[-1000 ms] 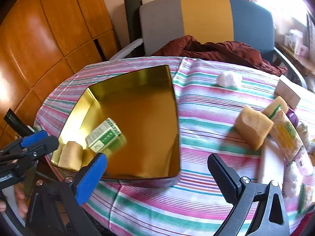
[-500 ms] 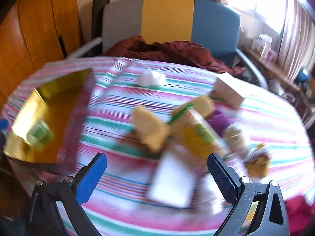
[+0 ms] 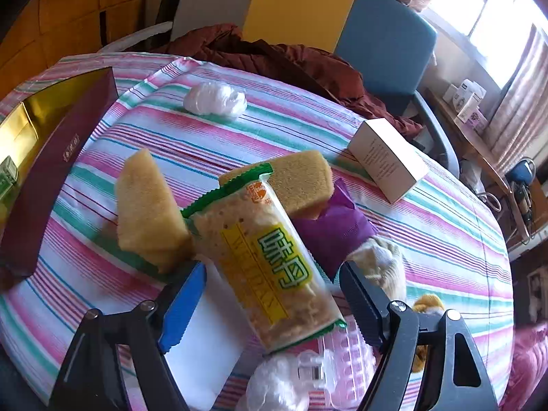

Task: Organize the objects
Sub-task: 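Grasp a second yellow sponge with the left tool while the right tool grasps a WEIDAN packet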

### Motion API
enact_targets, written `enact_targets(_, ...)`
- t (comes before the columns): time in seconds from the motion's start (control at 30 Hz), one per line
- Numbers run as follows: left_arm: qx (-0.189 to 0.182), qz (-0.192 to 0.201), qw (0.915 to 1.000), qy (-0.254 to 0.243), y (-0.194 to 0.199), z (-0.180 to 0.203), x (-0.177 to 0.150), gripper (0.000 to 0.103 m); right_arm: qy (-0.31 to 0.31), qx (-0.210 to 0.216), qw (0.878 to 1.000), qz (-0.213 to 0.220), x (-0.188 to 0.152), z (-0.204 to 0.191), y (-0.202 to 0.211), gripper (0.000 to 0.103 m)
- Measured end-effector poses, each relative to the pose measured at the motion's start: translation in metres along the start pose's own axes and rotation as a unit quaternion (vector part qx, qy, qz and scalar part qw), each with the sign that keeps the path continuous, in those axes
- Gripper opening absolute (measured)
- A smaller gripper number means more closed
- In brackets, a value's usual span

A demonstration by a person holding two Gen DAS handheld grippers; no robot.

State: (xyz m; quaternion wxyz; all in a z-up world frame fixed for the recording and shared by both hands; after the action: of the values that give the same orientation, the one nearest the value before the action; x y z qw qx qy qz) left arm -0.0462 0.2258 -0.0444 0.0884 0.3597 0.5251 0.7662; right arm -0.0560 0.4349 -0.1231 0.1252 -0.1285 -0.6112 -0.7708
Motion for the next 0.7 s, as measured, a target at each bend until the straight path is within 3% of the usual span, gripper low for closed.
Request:
enact_targets(0.07, -0.009, -0.005, 0.9999, -0.009, -0.008, 0.008, 0.006, 0.079, 0.001, 0.014, 1.0, -0.002, -0.001, -0.002, -0.005, 0.064)
enact_targets(0.23, -0.019, -0.018, 0.9992, -0.029, -0.029, 0.024, 0.022, 0.079, -0.002, 0.064, 0.998, 0.004, 0.0, -0.002, 0.004, 0.049)
enact_targets(0.33, -0.022, -0.027, 0.9987, -0.038, -0.046, 0.033, 0.035, 0.084, -0.015, 0.087, 0.996, 0.021, 0.004, 0.002, 0.02, 0.049)
enact_targets(0.53, -0.013, -0.054, 0.9967, -0.059, -0.083, 0.046, 0.055, 0.085, -0.025, 0.112, 0.993, 0.035, 0.006, 0.005, 0.036, 0.049)
enact_targets(0.7, -0.015, -0.068, 0.9948, -0.074, -0.108, 0.052, 0.069, 0.085, -0.016, 0.136, 0.991, 0.008, 0.002, 0.002, 0.033, 0.049)
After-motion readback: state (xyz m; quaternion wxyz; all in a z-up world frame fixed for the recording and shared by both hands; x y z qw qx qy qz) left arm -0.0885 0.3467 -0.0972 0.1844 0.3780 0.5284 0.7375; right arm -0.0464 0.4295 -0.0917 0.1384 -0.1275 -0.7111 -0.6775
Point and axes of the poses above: each gripper's, at about its wrist camera, not at the fingertips, and y roughly against the way its jaws point, z to its right, x to its top, the point moved 6 cm from there along -y, roughly the way its jaws point, and after that the axes turned 11 degrees about -z, right-handed, at the moved point
